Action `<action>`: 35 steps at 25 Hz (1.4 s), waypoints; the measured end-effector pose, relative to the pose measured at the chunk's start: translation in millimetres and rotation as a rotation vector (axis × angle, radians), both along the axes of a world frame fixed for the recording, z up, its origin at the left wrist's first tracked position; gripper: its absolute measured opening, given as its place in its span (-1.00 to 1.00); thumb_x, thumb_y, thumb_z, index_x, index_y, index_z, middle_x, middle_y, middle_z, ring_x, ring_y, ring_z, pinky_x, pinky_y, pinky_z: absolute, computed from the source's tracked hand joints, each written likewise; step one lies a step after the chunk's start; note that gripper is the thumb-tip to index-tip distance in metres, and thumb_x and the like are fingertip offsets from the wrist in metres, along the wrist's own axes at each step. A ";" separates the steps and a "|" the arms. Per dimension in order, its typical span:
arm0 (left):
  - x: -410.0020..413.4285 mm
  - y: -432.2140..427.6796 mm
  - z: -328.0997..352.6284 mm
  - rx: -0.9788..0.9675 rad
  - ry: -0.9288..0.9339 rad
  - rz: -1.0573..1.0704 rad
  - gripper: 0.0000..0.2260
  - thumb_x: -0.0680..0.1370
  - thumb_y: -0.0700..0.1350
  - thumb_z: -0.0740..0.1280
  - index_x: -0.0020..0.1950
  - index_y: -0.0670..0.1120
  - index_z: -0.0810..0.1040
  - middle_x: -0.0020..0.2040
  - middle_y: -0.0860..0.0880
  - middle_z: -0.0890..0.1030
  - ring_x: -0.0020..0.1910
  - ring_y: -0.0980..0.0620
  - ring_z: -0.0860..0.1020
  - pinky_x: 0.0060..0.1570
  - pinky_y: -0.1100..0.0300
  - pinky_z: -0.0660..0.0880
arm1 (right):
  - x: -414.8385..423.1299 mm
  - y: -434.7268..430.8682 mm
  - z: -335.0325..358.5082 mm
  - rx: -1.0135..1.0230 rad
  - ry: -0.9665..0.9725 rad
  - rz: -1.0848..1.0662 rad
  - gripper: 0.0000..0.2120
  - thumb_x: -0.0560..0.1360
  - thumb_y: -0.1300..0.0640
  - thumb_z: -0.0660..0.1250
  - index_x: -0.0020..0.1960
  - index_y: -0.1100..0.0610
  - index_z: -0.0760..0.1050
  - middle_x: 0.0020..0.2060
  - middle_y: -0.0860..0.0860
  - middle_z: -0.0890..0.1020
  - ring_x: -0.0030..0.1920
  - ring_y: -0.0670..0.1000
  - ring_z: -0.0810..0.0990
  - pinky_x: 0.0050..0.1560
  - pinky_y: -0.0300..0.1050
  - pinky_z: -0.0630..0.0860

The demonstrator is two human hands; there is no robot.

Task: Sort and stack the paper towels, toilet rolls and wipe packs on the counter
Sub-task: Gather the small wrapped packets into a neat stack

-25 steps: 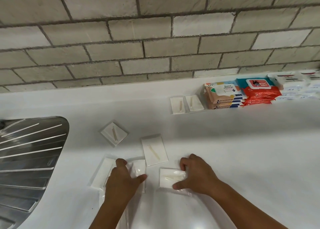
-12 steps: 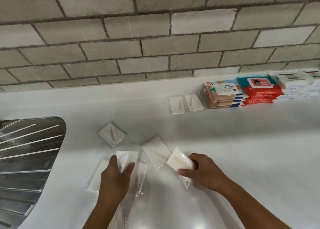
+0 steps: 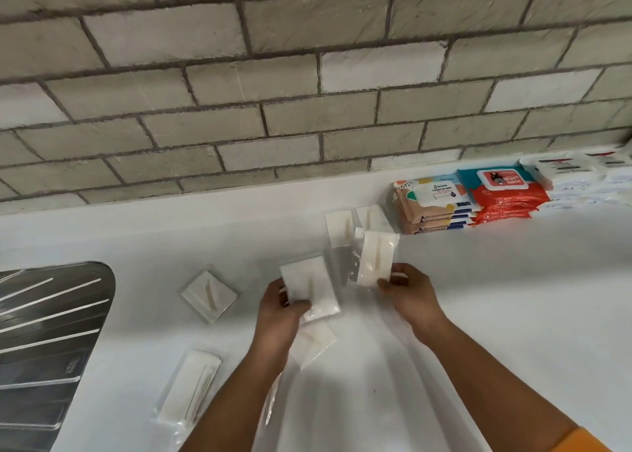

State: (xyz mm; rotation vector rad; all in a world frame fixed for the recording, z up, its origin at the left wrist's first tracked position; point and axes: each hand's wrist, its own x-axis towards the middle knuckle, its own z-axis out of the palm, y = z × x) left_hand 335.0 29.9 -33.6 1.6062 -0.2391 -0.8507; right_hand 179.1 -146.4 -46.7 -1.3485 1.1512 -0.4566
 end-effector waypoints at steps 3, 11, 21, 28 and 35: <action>5.0 -48.0 -11.2 0.018 -0.020 -0.001 -0.57 0.40 -0.32 0.40 0.24 -0.06 0.51 0.07 -0.10 0.69 0.03 -0.08 0.67 0.08 -0.04 0.61 | 25.9 -33.8 -1.7 -0.033 0.014 -0.094 -0.83 0.54 0.29 0.40 0.07 0.07 0.59 -0.06 0.04 0.69 -0.18 0.01 0.63 -0.30 -0.14 0.50; 32.9 -129.5 -34.8 0.066 -0.305 0.018 -0.56 0.49 -0.24 0.40 0.33 0.04 0.45 0.02 0.02 0.65 0.03 -0.04 0.66 0.02 0.15 0.55 | 68.8 -83.2 -20.1 -0.053 0.144 -0.189 -0.67 0.43 0.08 0.50 0.18 0.09 0.62 0.02 0.01 0.70 0.03 0.13 0.69 -0.01 -0.03 0.67; 26.2 -128.0 -66.2 0.098 -0.741 -0.200 -0.30 0.41 -0.21 0.42 0.53 -0.04 0.30 0.40 -0.01 0.36 0.37 0.00 0.41 0.36 0.06 0.44 | 59.4 -38.3 -61.7 -1.002 0.331 0.123 -0.62 0.50 0.08 0.32 0.30 0.07 0.57 0.27 0.12 0.57 0.22 0.19 0.54 0.20 0.11 0.52; 30.2 -132.3 -72.6 0.134 -0.845 -0.218 -0.59 0.51 -0.30 0.33 0.36 -0.12 0.50 0.42 -0.12 0.42 0.39 -0.13 0.44 0.35 -0.07 0.45 | 66.7 -44.3 -66.0 -0.896 0.671 0.207 -0.45 0.54 -0.12 -0.02 0.40 0.06 0.47 0.48 0.11 0.43 0.50 0.20 0.32 0.53 0.32 0.16; 31.0 -137.4 -73.2 0.253 -0.911 -0.279 -0.56 0.62 -0.14 0.27 0.51 -0.11 0.41 0.59 -0.12 0.25 0.57 -0.10 0.21 0.53 0.00 0.23 | 71.5 -42.1 -63.6 -0.888 0.746 0.153 -0.38 0.58 -0.14 -0.06 0.55 0.08 0.31 0.51 0.24 0.34 0.45 0.29 0.35 0.48 0.30 0.27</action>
